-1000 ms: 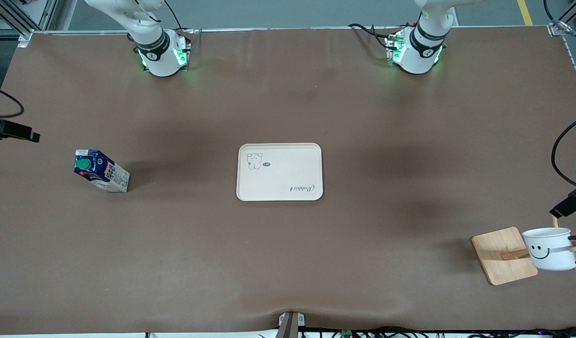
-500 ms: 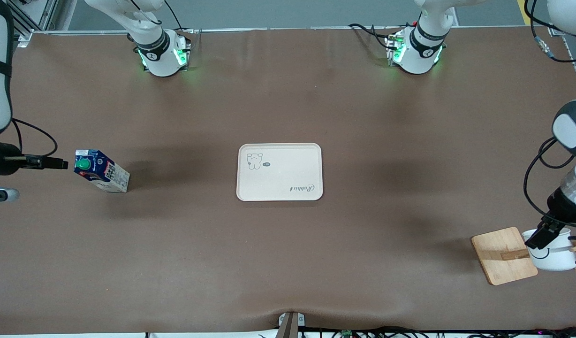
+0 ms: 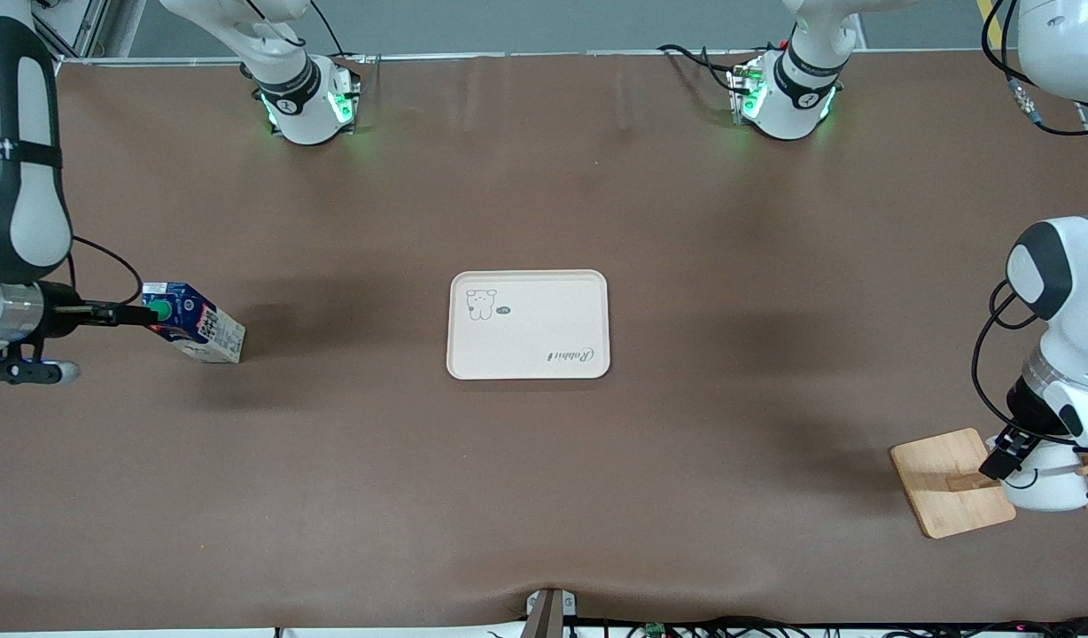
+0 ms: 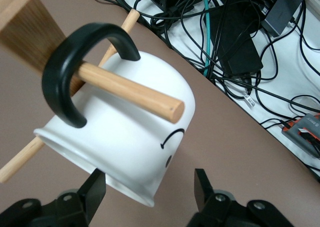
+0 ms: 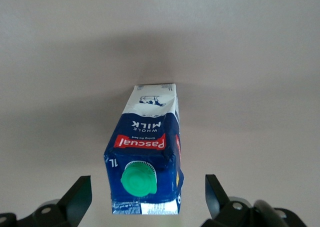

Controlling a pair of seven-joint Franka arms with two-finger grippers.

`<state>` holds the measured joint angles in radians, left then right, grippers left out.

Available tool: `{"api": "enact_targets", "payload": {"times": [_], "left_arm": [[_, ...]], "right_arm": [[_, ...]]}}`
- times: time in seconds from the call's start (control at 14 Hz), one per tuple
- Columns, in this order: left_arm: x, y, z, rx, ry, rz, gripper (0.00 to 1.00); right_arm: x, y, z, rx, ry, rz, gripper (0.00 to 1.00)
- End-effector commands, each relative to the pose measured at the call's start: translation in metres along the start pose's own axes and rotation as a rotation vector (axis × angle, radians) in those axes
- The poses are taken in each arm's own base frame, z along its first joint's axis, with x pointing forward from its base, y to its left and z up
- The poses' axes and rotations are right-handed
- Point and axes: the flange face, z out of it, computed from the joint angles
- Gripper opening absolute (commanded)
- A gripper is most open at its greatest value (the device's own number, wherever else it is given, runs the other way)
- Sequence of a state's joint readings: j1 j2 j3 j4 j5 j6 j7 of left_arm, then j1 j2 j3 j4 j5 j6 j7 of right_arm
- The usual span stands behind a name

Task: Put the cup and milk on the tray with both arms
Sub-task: 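Grasp the milk carton with the right gripper while the left gripper grasps the mug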

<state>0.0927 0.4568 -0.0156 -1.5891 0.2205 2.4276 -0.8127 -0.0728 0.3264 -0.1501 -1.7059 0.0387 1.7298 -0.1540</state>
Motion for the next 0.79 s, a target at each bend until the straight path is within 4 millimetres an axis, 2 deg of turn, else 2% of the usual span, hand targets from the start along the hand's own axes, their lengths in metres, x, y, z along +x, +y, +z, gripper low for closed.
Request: {"api": "enact_targets", "payload": {"times": [0.0, 0.21, 0.36, 0.71], "left_arm": [[-0.002, -0.001, 0.002, 0.015, 0.025, 0.011, 0.60], [-0.003, -0.001, 0.004, 0.025, 0.034, 0.030, 0.54], [-0.003, 0.000, 0.003, 0.024, 0.036, 0.035, 0.54], [-0.005, 0.004, 0.002, 0.020, 0.037, 0.045, 0.40]], "right_arm": [[-0.007, 0.001, 0.017, 0.016, -0.004, -0.012, 1.00], [-0.007, -0.004, 0.027, 0.020, -0.008, -0.017, 1.00], [-0.008, -0.008, 0.030, 0.021, -0.016, -0.023, 1.00], [-0.009, -0.011, 0.037, 0.022, -0.028, -0.029, 1.00]]}}
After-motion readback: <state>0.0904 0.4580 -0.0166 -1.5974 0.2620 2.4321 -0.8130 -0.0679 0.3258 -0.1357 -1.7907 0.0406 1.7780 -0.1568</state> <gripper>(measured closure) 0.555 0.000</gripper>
